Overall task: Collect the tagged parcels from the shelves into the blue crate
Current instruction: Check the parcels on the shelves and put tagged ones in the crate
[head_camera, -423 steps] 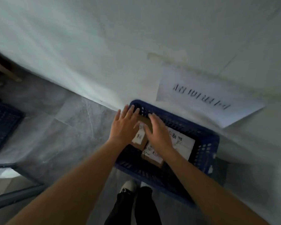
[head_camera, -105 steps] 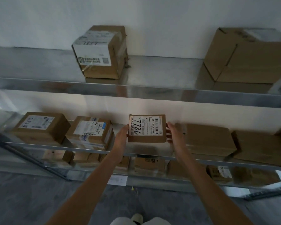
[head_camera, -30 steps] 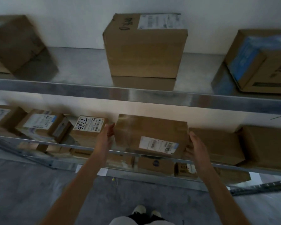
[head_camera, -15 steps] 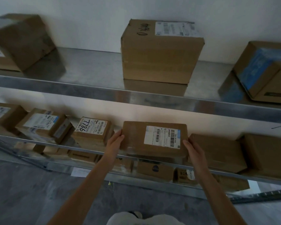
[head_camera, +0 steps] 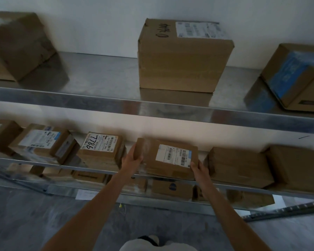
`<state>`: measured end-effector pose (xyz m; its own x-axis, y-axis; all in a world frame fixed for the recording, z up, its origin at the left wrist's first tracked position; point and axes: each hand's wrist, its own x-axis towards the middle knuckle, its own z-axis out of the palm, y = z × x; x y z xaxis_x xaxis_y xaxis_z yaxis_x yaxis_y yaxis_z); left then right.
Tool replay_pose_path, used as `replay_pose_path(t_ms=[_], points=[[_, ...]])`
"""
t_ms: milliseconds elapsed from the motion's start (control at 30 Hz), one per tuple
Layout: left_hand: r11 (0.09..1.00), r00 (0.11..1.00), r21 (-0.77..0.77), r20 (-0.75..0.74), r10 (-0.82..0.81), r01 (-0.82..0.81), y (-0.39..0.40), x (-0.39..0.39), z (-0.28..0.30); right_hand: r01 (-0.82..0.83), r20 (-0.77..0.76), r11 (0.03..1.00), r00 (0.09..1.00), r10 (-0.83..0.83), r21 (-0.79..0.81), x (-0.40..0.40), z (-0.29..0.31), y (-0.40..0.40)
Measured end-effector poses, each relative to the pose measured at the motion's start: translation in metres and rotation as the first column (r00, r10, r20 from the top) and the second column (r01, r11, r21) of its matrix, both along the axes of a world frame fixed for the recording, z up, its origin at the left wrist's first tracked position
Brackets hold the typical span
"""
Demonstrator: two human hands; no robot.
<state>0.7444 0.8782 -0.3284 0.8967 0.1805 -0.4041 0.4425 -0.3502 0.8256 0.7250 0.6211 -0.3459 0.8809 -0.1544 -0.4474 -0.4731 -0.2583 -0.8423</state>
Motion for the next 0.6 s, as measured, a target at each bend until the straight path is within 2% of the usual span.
replay_pose_path(t_ms=[133,233,333,400,500,600], points=[[1.0,0.998,0.0,0.06,-0.02,0.02,0.001,0.002,-0.009,-0.001,0.041,0.999,0.999,0.003,-0.039,0.001,-0.004,0.005],[0.996,0.995,0.091,0.099,0.005,-0.014,-0.001,0.004,-0.012,-0.006,0.054,0.995,0.998,0.011,-0.096,0.008,-0.002,0.007],[0.954,0.966,0.296,0.255,-0.03,-0.049,-0.006,-0.004,-0.012,0.022,0.13,0.96,0.991,0.015,-0.278,0.006,0.011,0.011],[0.949,0.908,0.306,0.413,-0.065,-0.072,-0.018,-0.012,0.001,0.09,0.281,0.929,0.96,0.016,-0.359,-0.004,0.022,0.006],[0.971,0.839,0.233,0.517,-0.169,0.052,-0.061,-0.015,0.028,0.202,0.383,0.863,0.924,-0.01,-0.464,-0.023,0.028,-0.029],[0.955,0.797,0.149,0.527,-0.295,0.255,-0.122,-0.016,0.045,0.373,0.385,0.794,0.903,-0.191,-0.481,-0.031,0.031,-0.085]])
